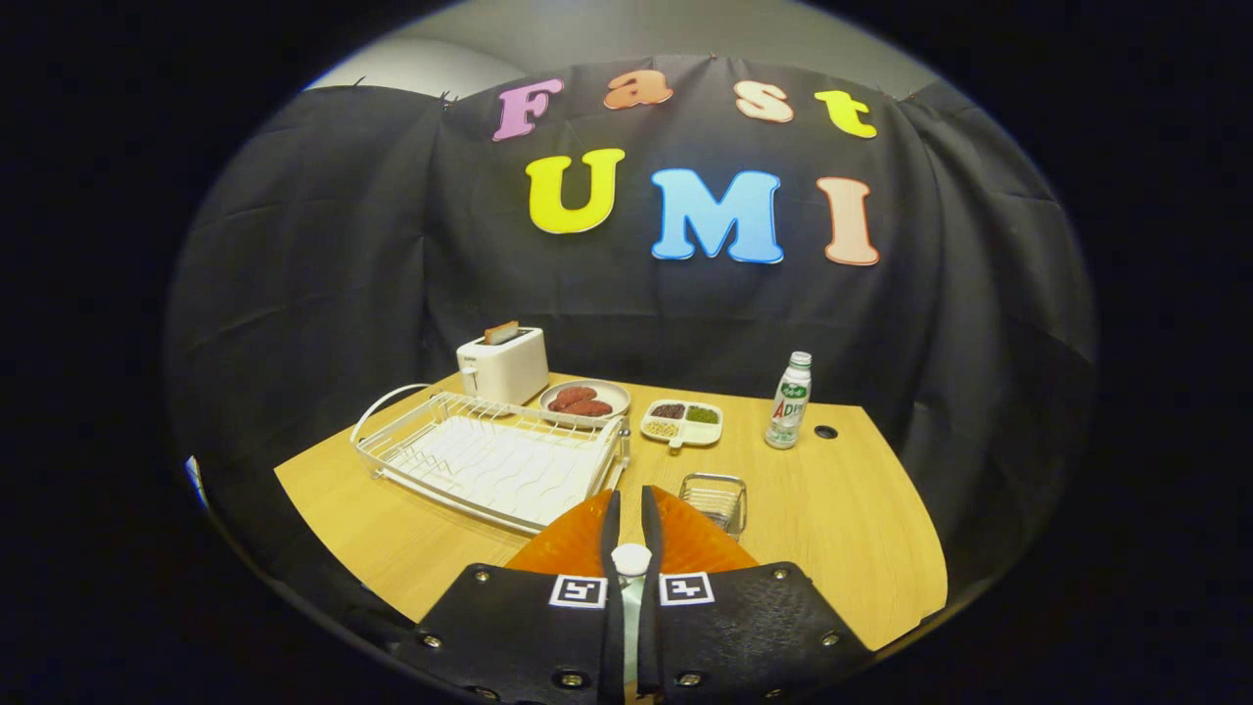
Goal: Take the plate from the dish rack, then take the spoon from the basket and place it into the plate.
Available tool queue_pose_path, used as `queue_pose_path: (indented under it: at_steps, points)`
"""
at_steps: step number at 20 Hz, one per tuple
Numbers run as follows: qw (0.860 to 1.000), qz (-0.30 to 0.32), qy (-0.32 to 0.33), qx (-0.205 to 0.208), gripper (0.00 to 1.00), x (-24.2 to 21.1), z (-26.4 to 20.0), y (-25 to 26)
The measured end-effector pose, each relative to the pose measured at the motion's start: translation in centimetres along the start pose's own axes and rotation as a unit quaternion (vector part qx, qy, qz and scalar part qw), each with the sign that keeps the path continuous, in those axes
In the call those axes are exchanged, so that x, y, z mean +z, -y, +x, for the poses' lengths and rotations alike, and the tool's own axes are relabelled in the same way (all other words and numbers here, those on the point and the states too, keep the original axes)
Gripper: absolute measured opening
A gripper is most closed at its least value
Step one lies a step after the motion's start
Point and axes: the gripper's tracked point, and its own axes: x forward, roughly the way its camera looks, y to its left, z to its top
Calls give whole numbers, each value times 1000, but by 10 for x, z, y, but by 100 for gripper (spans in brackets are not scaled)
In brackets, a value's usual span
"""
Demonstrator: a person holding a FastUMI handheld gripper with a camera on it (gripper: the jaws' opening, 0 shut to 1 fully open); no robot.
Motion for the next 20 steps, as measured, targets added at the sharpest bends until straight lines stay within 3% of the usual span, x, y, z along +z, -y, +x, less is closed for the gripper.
queue_pose_path:
  at_steps: [13, 20]
  points:
    - [990, -42, -67, 116, 10, -38, 49, -75]
    - [988, -59, -72, 126, 22, -36, 53, -76]
